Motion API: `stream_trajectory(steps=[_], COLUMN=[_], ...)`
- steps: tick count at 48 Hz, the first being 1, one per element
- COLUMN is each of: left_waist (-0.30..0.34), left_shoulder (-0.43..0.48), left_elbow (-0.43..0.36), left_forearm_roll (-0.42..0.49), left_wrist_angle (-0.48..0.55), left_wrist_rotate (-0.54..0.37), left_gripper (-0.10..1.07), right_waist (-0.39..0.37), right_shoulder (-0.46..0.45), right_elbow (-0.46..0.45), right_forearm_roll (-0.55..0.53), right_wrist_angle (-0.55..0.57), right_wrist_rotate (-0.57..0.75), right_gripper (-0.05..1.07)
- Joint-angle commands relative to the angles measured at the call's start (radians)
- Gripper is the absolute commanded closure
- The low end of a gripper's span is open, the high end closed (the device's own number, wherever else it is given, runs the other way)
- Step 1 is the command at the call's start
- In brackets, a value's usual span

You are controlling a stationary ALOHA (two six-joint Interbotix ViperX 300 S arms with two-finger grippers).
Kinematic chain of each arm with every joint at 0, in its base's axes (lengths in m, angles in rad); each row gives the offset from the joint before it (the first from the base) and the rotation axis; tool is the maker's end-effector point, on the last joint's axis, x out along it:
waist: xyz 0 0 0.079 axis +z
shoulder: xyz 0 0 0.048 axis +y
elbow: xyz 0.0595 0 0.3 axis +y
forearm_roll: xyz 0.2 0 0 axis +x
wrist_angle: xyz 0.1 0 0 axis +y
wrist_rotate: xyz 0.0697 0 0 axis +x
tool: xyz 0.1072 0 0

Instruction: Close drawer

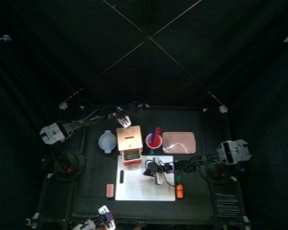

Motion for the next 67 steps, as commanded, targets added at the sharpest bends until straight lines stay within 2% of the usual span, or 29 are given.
stream_trajectory(steps=[1,6,19,32,51,67], left_waist=[-0.002,-0.006,-0.064,-0.08,-0.08,-0.075], left_shoulder=[-0.009,0.003,0.006,0.006,0.011,0.02], left_elbow=[-0.02,-0.015,-0.003,-0.005,-0.003,-0.009], left_forearm_roll=[-0.005,-0.005,-0.002,0.0,0.023,0.035], left_wrist_angle=[0.0,-0.002,-0.002,-0.014,-0.051,-0.087], left_wrist_rotate=[0.003,0.005,0.006,0.008,0.015,0.037], left_gripper=[0.6,0.6,0.6,0.6,0.6,0.6], right_waist=[-0.003,-0.003,-0.038,-0.087,-0.124,-0.209], right_shoulder=[0.009,0.04,0.12,0.193,0.23,0.241], right_elbow=[-0.052,-0.083,-0.172,-0.252,-0.331,-0.337], right_forearm_roll=[0.0,0.0,-0.008,-0.046,-0.081,-0.083], right_wrist_angle=[-0.005,0.002,0.021,0.084,0.141,0.153], right_wrist_rotate=[0.0,-0.003,-0.014,-0.011,-0.009,-0.003], right_gripper=[0.97,0.97,0.97,0.97,0.97,0.97])
